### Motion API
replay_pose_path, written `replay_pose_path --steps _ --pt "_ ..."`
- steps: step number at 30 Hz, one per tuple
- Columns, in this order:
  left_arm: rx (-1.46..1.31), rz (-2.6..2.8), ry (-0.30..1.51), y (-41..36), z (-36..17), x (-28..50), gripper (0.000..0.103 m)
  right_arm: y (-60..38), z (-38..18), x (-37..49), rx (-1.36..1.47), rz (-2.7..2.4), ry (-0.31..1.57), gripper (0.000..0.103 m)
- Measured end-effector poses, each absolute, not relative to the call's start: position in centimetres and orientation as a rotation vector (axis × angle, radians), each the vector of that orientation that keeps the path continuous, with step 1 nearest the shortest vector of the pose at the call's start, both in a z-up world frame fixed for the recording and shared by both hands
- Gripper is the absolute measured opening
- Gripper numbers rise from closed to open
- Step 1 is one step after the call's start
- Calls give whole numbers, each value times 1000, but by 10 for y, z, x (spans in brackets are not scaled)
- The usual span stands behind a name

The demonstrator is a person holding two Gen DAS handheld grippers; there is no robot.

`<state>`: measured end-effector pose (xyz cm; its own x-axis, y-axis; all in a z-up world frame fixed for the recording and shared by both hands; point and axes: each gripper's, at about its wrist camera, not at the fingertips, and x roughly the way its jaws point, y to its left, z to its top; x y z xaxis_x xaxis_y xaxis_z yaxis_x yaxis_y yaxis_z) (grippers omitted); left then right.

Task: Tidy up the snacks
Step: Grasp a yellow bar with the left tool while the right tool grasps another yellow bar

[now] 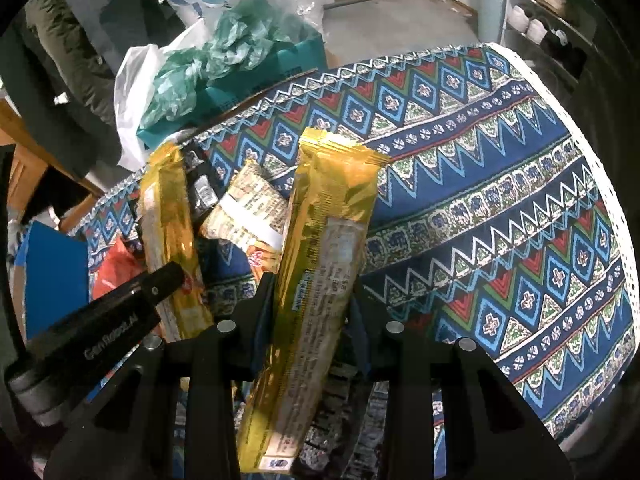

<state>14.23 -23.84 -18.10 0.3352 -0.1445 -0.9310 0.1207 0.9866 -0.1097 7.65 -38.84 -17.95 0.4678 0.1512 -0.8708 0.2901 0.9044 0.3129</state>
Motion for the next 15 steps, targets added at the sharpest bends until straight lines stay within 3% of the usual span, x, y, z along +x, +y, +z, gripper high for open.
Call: replay_pose_path --steps 15 --pt "-58 -235 1097 -219 -135 109 28 -360 -143 66 355 -38 1004 30"
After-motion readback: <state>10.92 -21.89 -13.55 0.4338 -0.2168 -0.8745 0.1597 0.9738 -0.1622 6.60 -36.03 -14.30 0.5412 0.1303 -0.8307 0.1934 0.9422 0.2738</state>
